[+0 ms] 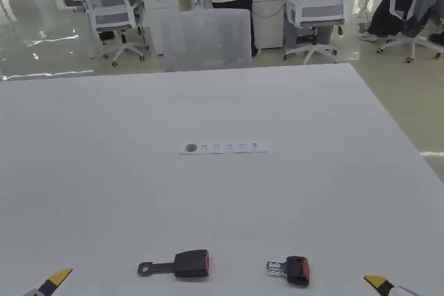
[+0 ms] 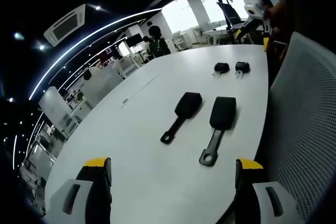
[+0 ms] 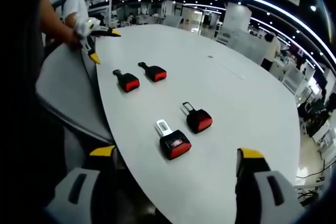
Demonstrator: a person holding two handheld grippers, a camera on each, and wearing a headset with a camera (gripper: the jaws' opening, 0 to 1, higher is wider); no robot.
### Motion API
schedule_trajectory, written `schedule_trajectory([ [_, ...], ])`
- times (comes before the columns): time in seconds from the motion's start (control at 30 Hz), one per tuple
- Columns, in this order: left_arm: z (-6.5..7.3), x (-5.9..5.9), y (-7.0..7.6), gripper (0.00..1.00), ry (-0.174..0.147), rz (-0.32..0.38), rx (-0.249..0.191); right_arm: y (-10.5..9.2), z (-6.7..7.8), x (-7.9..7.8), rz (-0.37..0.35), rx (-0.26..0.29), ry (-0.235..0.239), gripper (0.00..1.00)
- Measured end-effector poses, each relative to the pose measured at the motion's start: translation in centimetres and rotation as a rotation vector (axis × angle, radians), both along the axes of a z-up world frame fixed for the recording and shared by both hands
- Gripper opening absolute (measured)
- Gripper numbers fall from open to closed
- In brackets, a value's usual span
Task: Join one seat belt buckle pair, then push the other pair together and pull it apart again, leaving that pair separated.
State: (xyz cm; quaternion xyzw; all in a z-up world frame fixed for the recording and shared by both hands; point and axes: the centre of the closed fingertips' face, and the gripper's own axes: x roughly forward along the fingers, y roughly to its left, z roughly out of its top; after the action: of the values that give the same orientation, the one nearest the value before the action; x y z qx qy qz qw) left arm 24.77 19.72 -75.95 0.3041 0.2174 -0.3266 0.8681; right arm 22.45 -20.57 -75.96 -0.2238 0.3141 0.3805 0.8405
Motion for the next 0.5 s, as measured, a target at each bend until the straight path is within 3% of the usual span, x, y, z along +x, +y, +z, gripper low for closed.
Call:
schedule_trajectory([
  [0.07, 0.4, 0.0, -0.2, 1.00, -0.011, -0.006, -0.010, 0.2, 0.0, -0.1, 0.001, -0.021, 0.002, 0.95],
  [0.17, 1.0, 0.1, -0.4, 1.00, -0.031, -0.009, -0.027, 0.6, 0.5, -0.1, -0.009, -0.008, 0.001, 0.94],
  [0.5, 1.6, 0.1, -0.6, 1.00, -0.053, -0.016, -0.042, 1.5, 1.8, -0.6, -0.039, -0.021, 0.006, 0.94],
])
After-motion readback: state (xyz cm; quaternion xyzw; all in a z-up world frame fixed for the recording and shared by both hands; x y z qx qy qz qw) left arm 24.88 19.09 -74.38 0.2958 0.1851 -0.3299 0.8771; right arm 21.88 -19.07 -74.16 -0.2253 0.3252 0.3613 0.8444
